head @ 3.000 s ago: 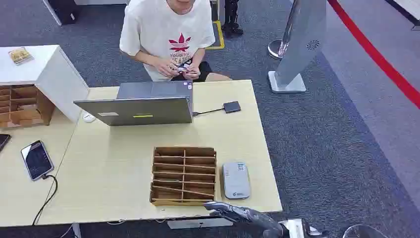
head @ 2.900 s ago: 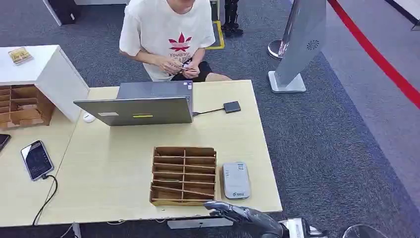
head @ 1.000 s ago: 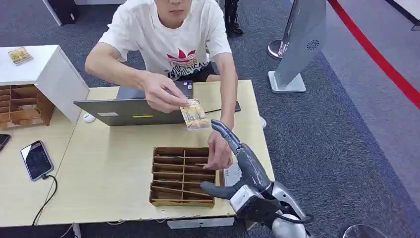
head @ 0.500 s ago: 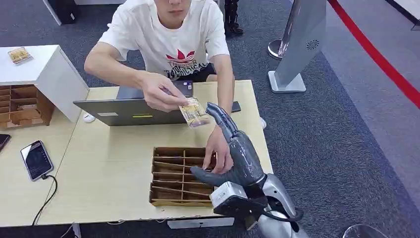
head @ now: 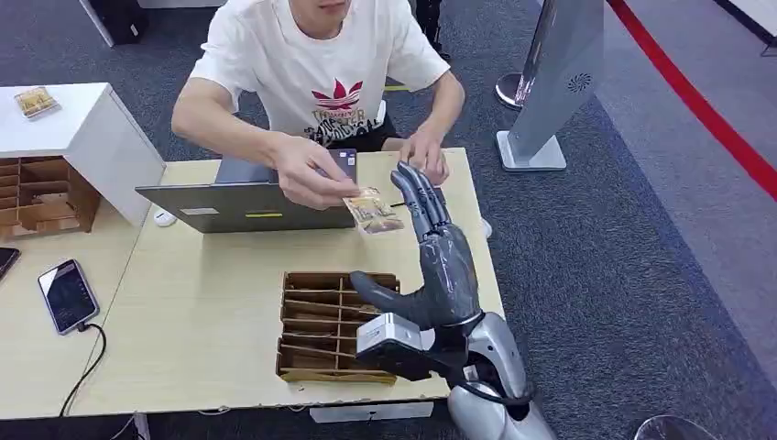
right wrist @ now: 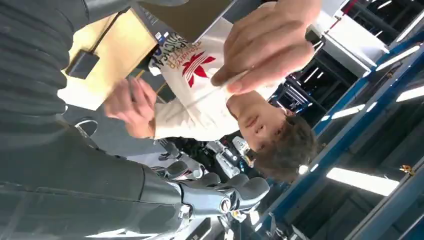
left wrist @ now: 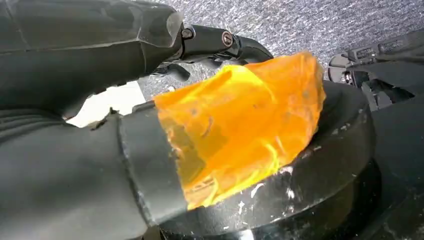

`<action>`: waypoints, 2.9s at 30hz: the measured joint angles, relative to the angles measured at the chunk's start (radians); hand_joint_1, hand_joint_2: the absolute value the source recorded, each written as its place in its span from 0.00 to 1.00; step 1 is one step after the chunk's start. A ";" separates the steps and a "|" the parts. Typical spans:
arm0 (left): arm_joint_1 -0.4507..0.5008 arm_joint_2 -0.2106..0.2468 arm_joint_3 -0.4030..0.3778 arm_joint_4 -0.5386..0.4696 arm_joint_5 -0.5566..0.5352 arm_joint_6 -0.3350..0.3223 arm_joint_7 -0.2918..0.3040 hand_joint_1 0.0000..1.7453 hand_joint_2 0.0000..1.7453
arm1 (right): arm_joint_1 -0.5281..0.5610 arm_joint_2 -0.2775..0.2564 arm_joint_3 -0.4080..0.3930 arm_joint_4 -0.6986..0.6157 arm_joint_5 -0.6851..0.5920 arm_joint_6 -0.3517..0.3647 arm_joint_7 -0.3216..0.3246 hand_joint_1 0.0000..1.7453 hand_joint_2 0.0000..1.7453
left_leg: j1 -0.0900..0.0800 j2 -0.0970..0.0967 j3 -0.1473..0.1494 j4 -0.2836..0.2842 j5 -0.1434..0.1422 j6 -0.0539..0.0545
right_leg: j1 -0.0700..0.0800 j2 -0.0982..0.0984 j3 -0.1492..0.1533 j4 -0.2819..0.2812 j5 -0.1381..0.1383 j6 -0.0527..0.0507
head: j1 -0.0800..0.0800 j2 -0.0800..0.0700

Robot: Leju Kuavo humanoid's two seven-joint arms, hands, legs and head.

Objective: Pass the card to the sensor for recognition and then transmit it.

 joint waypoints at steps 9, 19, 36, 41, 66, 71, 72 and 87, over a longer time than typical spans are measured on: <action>0.003 -0.009 0.000 -0.017 -0.008 -0.004 0.000 0.00 0.00 | -0.006 0.019 0.000 0.024 0.021 -0.020 0.005 0.00 1.00 | 0.000 0.000 0.000 0.000 0.000 0.000 | 0.000 0.000 0.000 0.000 0.000 0.000 | 0.000 0.000; 0.014 -0.027 -0.001 -0.047 -0.018 -0.024 -0.026 0.00 0.00 | -0.032 0.064 0.025 0.101 0.112 -0.114 0.018 0.00 1.00 | 0.000 0.000 0.000 0.000 0.000 0.000 | 0.000 0.000 0.000 0.000 0.000 0.000 | 0.000 0.000; 0.017 -0.021 -0.008 -0.050 0.005 -0.014 -0.029 0.00 0.00 | -0.065 0.073 0.031 0.210 0.124 -0.169 0.028 1.00 1.00 | 0.000 0.000 0.000 0.000 0.000 0.000 | 0.000 0.000 0.000 0.000 0.000 0.000 | 0.000 0.000; 0.014 -0.010 -0.008 -0.038 0.021 0.001 -0.020 0.00 0.00 | -0.069 0.073 0.032 0.224 0.113 -0.177 0.024 1.00 1.00 | 0.000 0.000 0.000 0.000 0.000 0.000 | 0.000 0.000 0.000 0.000 0.000 0.000 | 0.000 0.000; 0.000 0.030 -0.007 0.000 0.032 0.024 0.014 0.00 0.00 | -0.079 0.076 0.040 0.252 0.097 -0.178 0.016 1.00 1.00 | 0.000 0.000 0.000 0.000 0.000 0.000 | 0.000 0.000 0.000 0.000 0.000 0.000 | 0.000 0.000; -0.004 0.030 -0.006 0.007 0.032 0.027 0.023 0.00 0.00 | -0.076 0.076 0.040 0.247 0.073 -0.181 0.012 1.00 1.00 | 0.000 0.000 0.000 0.000 0.000 0.000 | 0.000 0.000 0.000 0.000 0.000 0.000 | 0.000 0.000; -0.004 0.030 -0.005 0.008 0.033 0.029 0.023 0.00 0.00 | -0.073 0.076 0.040 0.241 0.058 -0.181 0.009 1.00 1.00 | 0.000 0.000 0.000 0.000 0.000 0.000 | 0.000 0.000 0.000 0.000 0.000 0.000 | 0.000 0.000; -0.002 0.027 0.062 0.010 0.079 0.045 0.035 0.00 0.00 | 0.103 0.012 -0.142 0.022 -0.565 0.179 -0.047 1.00 1.00 | 0.000 0.000 0.000 0.000 0.000 0.000 | 0.000 0.000 -0.001 -0.001 0.000 0.000 | 0.000 0.000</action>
